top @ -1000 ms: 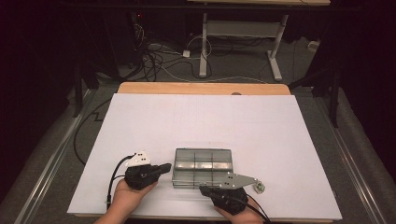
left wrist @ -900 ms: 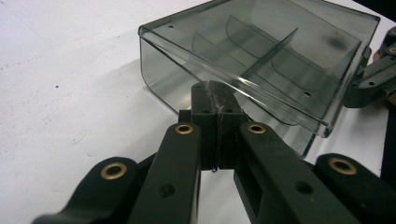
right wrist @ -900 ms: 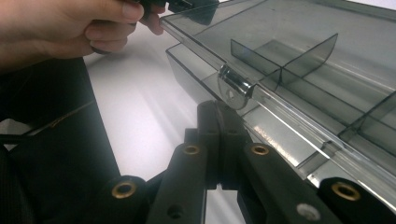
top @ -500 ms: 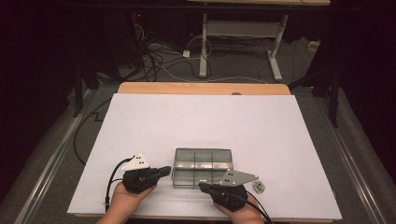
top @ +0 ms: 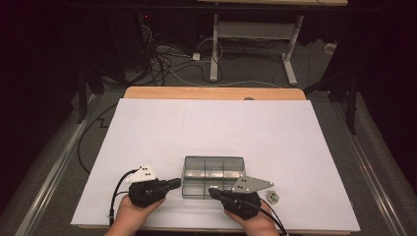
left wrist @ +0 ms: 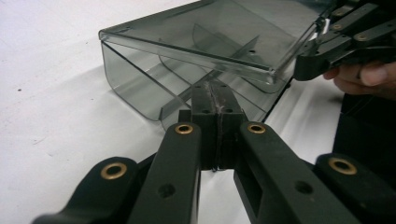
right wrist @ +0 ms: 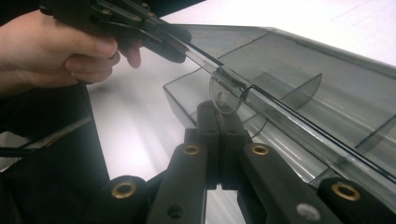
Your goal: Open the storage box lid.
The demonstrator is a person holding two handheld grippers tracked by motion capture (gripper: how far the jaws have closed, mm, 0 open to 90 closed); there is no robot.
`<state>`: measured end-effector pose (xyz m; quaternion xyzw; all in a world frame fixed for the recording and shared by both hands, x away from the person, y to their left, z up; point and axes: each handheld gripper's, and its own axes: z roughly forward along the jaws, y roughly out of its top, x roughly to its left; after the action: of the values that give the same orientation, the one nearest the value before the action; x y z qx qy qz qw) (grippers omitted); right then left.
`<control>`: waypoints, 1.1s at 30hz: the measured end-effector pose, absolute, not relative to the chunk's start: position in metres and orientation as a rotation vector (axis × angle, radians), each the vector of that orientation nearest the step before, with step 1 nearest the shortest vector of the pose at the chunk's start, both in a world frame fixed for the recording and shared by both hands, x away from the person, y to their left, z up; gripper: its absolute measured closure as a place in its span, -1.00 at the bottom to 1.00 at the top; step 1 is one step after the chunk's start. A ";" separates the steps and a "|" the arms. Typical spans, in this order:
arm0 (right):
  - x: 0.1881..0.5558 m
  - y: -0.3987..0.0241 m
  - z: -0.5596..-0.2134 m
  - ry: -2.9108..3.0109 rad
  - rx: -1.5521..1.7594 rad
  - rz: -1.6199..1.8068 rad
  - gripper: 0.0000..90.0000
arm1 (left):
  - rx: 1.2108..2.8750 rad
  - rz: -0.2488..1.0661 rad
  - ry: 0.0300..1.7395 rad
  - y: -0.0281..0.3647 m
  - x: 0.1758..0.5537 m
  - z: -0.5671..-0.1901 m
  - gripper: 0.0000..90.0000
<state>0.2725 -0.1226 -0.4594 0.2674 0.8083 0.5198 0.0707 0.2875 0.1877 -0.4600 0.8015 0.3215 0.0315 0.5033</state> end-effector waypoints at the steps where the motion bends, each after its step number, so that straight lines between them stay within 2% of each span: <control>1: 0.273 -0.122 -0.459 2.429 0.805 1.567 1.00 | 1.933 0.073 0.775 0.188 0.287 -0.460 0.94; 33: 0.264 -0.131 -0.458 2.395 0.785 1.542 1.00 | 1.935 0.081 0.714 0.173 0.291 -0.455 0.94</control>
<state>0.2643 -0.1310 -0.4575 0.2646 0.8070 0.5196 0.0936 0.2912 0.1728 -0.4545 0.8046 0.2969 0.0337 0.5131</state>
